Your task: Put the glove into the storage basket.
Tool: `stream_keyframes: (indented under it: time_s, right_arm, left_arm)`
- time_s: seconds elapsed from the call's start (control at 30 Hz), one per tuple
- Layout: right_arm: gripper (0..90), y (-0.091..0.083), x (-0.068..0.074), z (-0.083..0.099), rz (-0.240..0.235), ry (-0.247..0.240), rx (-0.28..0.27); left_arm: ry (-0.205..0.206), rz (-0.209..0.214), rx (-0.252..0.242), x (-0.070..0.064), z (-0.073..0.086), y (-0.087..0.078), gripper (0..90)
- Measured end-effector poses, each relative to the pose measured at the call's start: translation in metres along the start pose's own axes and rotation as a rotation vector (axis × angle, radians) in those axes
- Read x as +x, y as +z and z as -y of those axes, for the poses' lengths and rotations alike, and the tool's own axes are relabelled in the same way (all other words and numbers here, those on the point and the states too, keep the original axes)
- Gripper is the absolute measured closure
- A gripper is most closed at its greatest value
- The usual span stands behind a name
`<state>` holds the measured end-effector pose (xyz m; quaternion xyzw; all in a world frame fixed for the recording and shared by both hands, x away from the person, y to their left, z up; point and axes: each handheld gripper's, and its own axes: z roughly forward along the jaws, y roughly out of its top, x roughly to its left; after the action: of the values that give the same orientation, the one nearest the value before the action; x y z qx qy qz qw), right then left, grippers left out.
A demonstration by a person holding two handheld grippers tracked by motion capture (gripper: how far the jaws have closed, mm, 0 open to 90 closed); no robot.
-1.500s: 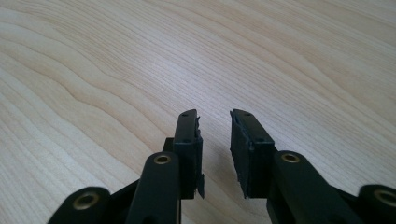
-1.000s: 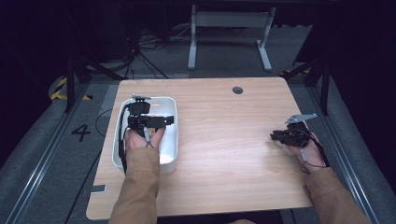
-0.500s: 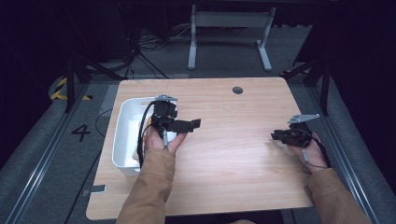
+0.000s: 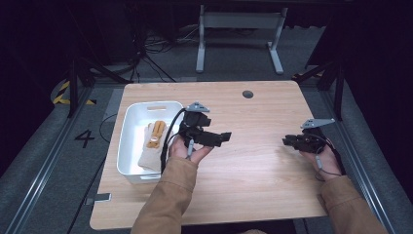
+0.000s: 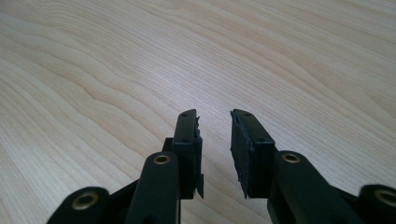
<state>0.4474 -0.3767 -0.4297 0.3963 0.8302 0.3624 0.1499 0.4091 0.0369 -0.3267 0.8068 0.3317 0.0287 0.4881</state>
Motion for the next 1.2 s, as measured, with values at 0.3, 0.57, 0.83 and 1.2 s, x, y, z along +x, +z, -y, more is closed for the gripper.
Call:
stream_keyframes:
  time_s: [0.3,0.57,0.83,1.2]
  right_arm:
    - [72.0,0.0,0.001,-0.001,-0.007,-0.008,-0.004]
    - [72.1,0.002,0.003,-0.001,-0.009,-0.014,0.0]
    - [72.0,0.004,0.004,-0.001,-0.008,-0.023,0.008]
    - [72.0,0.005,0.004,0.0,-0.009,-0.029,0.01]
  left_arm:
    - [0.114,0.004,0.036,-0.013,0.007,0.013,13.1]
    - [0.146,0.06,0.003,-0.016,0.023,0.025,14.0]
    - [0.127,0.057,0.041,-0.014,0.043,0.048,10.7]
    - [0.112,0.066,0.056,-0.021,0.069,0.084,6.8]
